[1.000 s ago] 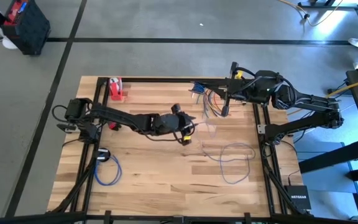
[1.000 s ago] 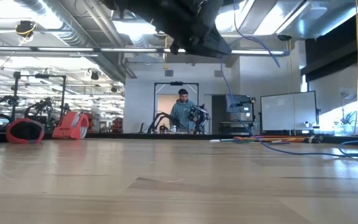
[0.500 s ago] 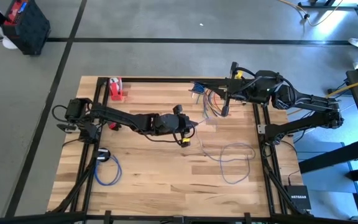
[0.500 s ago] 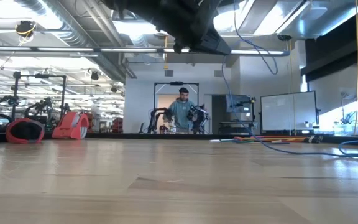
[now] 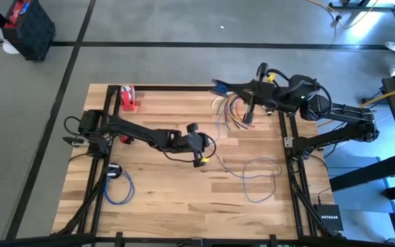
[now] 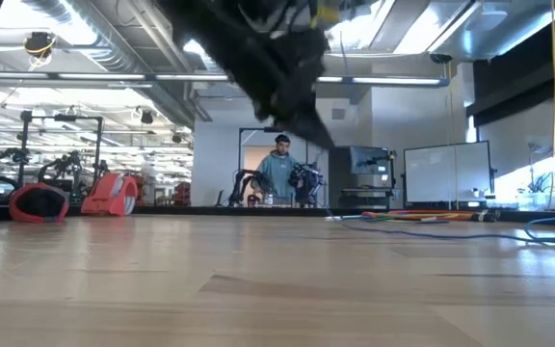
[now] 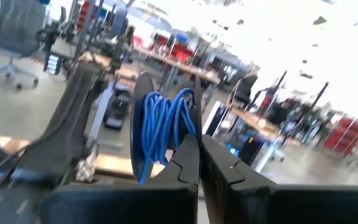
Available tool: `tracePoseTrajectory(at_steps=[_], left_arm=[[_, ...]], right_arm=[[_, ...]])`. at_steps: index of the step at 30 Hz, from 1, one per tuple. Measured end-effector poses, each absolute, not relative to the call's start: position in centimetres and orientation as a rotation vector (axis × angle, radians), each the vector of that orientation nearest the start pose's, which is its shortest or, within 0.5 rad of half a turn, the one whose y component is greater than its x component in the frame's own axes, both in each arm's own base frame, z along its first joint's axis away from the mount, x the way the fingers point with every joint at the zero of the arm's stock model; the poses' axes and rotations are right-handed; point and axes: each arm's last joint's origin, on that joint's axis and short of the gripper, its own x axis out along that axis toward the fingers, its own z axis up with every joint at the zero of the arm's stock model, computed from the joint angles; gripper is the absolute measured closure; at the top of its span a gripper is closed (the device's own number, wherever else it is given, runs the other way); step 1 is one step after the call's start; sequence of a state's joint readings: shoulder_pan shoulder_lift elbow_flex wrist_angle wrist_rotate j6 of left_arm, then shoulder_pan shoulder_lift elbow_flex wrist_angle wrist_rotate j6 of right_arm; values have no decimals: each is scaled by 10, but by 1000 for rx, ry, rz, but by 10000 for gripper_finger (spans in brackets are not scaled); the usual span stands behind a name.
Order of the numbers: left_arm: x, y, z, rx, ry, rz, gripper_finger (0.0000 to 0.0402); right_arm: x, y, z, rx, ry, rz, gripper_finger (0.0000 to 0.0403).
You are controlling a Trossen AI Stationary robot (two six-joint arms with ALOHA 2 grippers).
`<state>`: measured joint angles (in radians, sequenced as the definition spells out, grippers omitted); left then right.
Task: Coil cords
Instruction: Coil the blue cable wire on the black spool
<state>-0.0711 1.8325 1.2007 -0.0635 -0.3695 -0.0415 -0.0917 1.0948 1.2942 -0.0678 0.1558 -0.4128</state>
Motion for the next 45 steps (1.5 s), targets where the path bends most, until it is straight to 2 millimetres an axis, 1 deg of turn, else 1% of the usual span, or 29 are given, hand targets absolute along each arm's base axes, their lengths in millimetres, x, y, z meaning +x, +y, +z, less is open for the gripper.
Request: tracePoseTrajectory(at_steps=[5, 9, 12, 15, 18, 23, 26, 29, 32, 34, 38, 41, 45], left_arm=[[397, -18, 170, 115, 788, 307, 398], [396, -18, 149, 115, 877, 317, 400], [396, -17, 141, 112, 914, 327, 392], [393, -17, 136, 121, 961, 329, 385], [392, -17, 136, 108, 966, 336, 381], [392, -17, 136, 100, 964, 338, 373], [392, -17, 136, 89, 965, 344, 349], [391, -17, 136, 94, 972, 341, 314], [388, -18, 138, 104, 999, 338, 281], [384, -19, 143, 111, 1030, 337, 266], [374, -26, 168, 108, 1048, 330, 250], [366, -32, 188, 91, 1025, 325, 247], [354, -40, 206, 87, 1020, 311, 247]], right_arm=[[216, -24, 469, -542, -162, -306, 398], [214, -24, 472, -519, -191, -312, 398], [212, -24, 473, -509, -196, -311, 398], [208, -24, 476, -504, -205, -338, 398], [204, -24, 481, -502, -195, -348, 398], [202, -24, 484, -497, -172, -341, 398], [202, -24, 483, -498, -165, -340, 398], [202, -25, 482, -497, -151, -353, 398], [202, -25, 481, -496, -142, -358, 398], [202, -25, 481, -497, -141, -358, 398], [202, -25, 482, -497, -141, -358, 398], [202, -25, 481, -496, -134, -365, 398], [202, -25, 480, -497, -126, -364, 398]])
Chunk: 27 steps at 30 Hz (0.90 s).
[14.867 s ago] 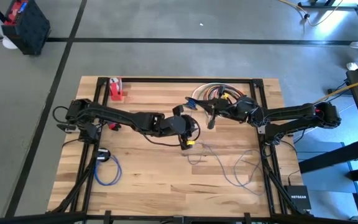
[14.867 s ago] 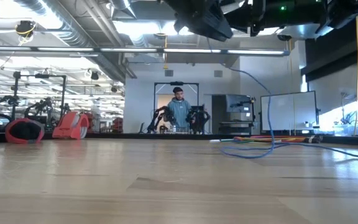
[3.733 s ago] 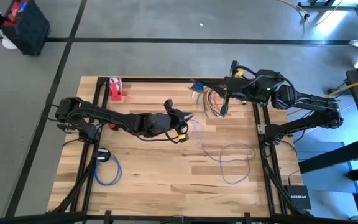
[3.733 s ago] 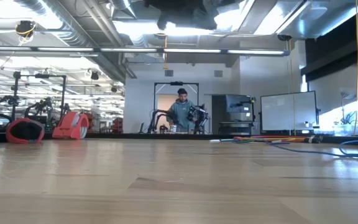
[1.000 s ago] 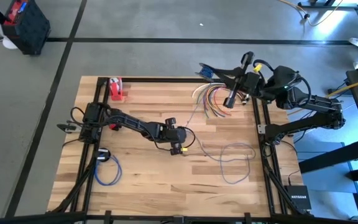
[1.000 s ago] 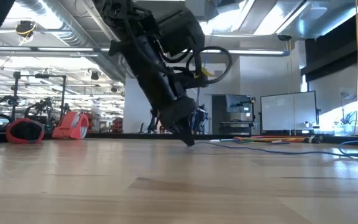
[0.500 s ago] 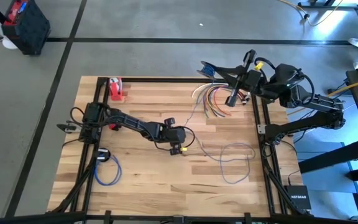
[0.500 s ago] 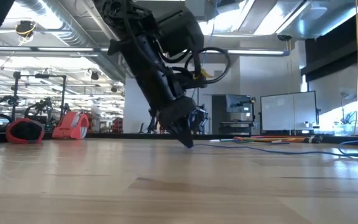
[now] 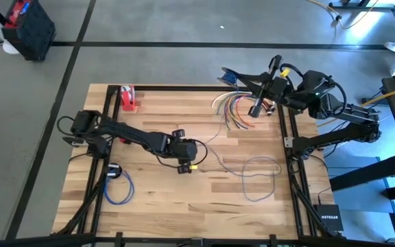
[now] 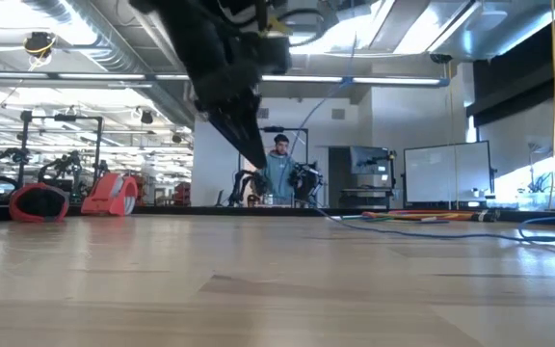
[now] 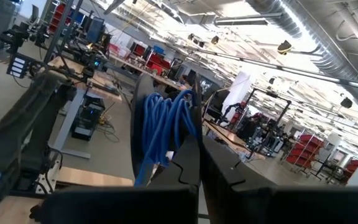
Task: Coil cords
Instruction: Coil the blue cable wire on the black spool
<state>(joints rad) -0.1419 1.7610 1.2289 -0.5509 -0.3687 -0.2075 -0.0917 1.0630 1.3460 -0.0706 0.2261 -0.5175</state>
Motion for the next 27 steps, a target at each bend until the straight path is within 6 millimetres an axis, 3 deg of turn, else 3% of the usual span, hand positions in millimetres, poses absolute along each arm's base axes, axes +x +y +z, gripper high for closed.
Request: tracePoseTrajectory(at_steps=[8, 17, 21, 27], left_arm=[[345, -49, 235, 109, 921, 258, 247], [350, -50, 289, 227, 544, 195, 247], [357, -48, 312, 260, 328, 202, 247], [366, -37, 313, 254, 198, 245, 247]], right_arm=[[203, -25, 477, -501, -85, -355, 398], [206, -27, 464, -512, 16, -367, 398], [214, -27, 446, -515, 43, -359, 398], [230, -28, 400, -504, 63, -309, 398]])
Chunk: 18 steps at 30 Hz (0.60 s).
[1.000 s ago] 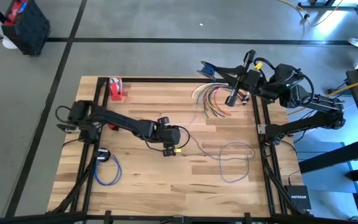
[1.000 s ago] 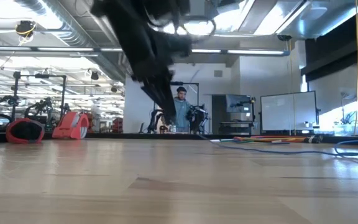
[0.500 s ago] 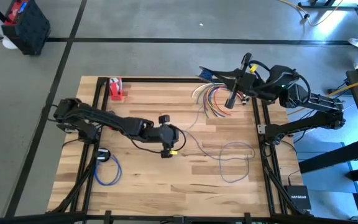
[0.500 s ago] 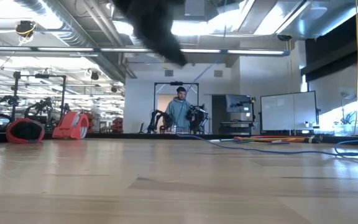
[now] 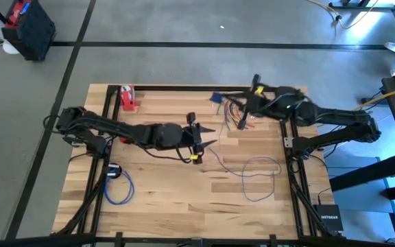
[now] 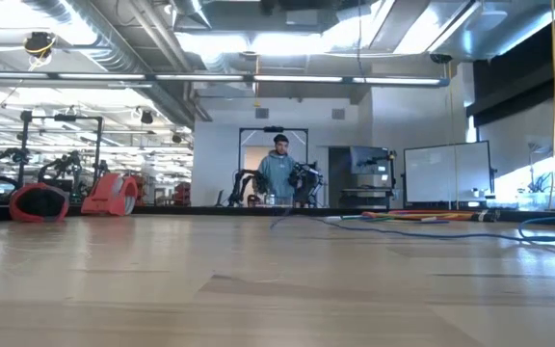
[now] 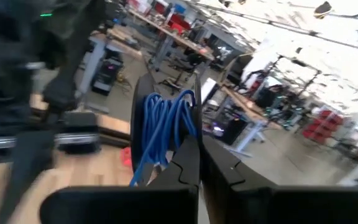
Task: Coil cords
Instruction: Coil the blue cable wire on the black spool
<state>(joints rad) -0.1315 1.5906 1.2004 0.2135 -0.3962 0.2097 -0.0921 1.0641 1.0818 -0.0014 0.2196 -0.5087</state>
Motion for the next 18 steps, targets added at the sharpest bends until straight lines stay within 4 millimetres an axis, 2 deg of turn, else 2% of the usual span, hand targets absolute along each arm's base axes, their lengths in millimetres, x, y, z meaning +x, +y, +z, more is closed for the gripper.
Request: tracePoseTrajectory(at_steps=[8, 12, 18], left_arm=[[366, -26, 300, 194, 191, 267, 247], [368, -30, 297, 169, 184, 152, 247], [372, -30, 295, 154, 167, 139, 247]], right_arm=[[237, -24, 338, -435, -23, -192, 398], [235, -23, 319, -395, -85, -143, 398], [233, -19, 300, -348, -122, -40, 398]])
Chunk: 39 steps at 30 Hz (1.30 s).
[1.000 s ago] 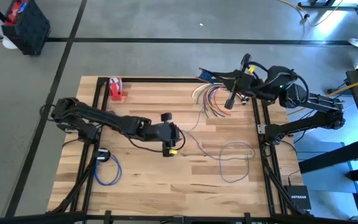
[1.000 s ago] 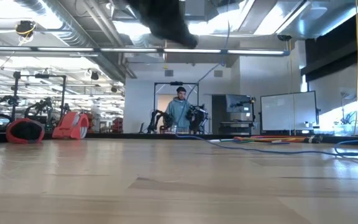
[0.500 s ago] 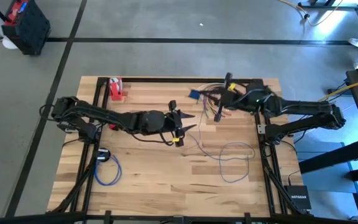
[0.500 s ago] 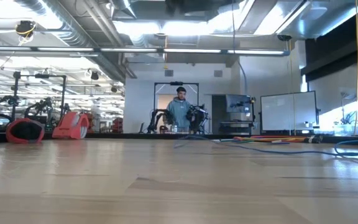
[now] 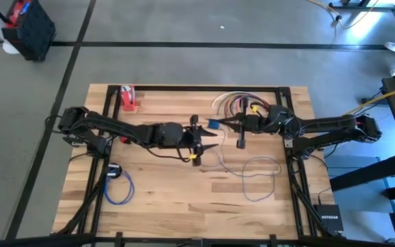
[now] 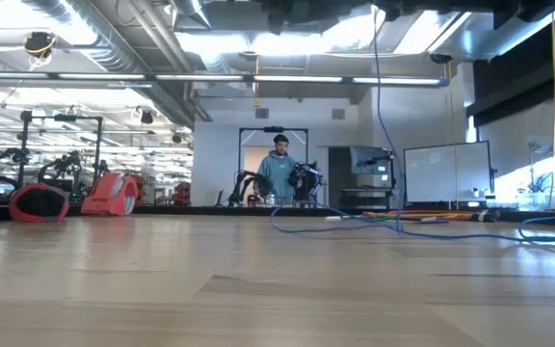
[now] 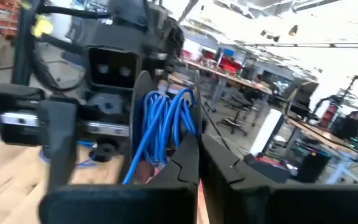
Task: Coil cords
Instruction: Coil the blue cable wire on the black spool
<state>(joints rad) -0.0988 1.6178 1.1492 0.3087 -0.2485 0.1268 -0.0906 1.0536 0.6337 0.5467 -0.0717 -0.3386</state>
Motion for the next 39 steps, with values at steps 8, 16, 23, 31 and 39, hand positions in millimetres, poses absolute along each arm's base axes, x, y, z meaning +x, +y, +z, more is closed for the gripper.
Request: tracePoseTrajectory(at_steps=[8, 16, 23, 31, 39], left_arm=[[393, -19, 265, 124, 181, 169, 247], [396, -13, 261, 50, 190, 84, 247], [411, -10, 240, 57, 152, 94, 247], [411, -9, 237, 54, 174, 95, 295], [405, -1, 230, 124, 318, 166, 394]], right_arm=[[230, -19, 300, -350, -136, -42, 398], [229, -19, 298, -352, -102, -46, 398], [226, -19, 302, -363, -127, -54, 398], [226, -19, 303, -378, -130, -42, 398], [222, -17, 305, -361, -135, -10, 398]])
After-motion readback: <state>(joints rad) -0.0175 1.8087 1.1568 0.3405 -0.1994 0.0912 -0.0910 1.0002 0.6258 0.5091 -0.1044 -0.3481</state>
